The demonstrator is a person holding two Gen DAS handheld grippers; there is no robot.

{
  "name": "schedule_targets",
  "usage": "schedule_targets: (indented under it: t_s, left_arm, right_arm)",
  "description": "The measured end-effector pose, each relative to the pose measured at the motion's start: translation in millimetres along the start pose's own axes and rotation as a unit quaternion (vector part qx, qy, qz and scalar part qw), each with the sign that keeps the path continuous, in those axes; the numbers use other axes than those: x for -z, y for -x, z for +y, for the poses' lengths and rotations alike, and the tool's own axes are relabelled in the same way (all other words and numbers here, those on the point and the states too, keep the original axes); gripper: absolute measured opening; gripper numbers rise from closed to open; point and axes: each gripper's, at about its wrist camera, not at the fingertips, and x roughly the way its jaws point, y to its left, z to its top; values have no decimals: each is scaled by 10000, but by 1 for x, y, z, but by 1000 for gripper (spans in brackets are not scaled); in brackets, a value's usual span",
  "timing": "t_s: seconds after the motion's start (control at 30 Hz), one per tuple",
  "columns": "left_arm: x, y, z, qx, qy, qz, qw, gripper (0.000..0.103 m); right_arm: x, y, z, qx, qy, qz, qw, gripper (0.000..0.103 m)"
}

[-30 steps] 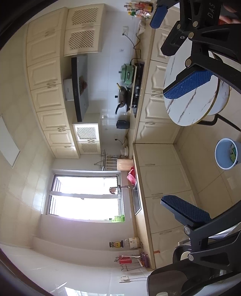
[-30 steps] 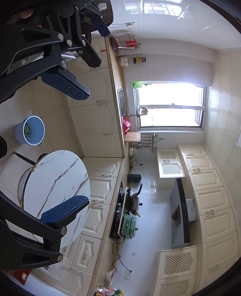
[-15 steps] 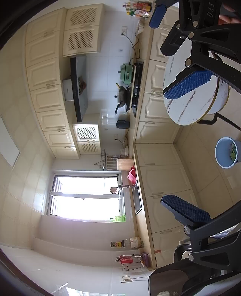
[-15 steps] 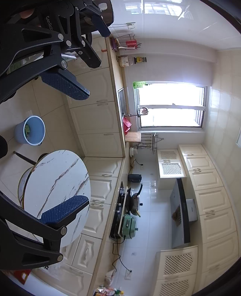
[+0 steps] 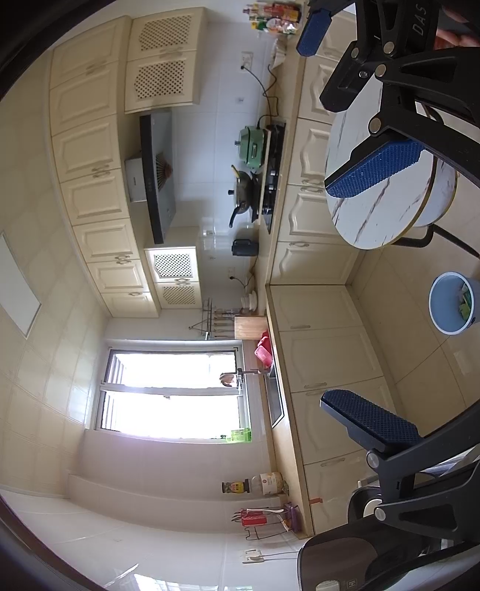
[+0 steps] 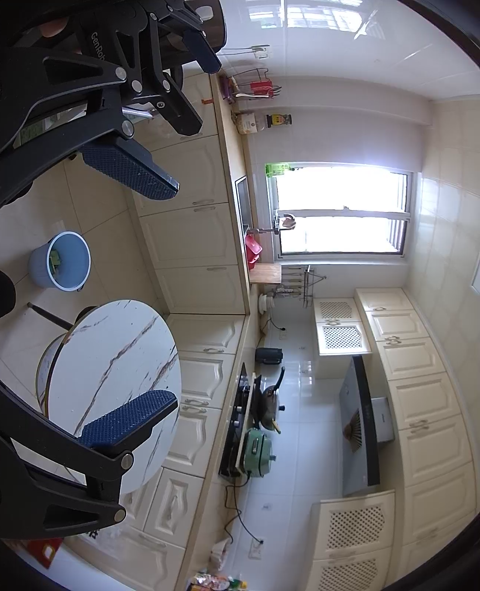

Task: Collect trash

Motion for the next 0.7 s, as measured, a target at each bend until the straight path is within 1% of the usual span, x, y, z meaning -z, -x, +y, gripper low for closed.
schedule_targets:
  t_s: [0.7]
  left_arm:
    - [-1, -3, 10, 5, -8, -4, 10000, 102]
  right_arm:
    - [4, 0, 0, -17, 19, 7, 10000, 103]
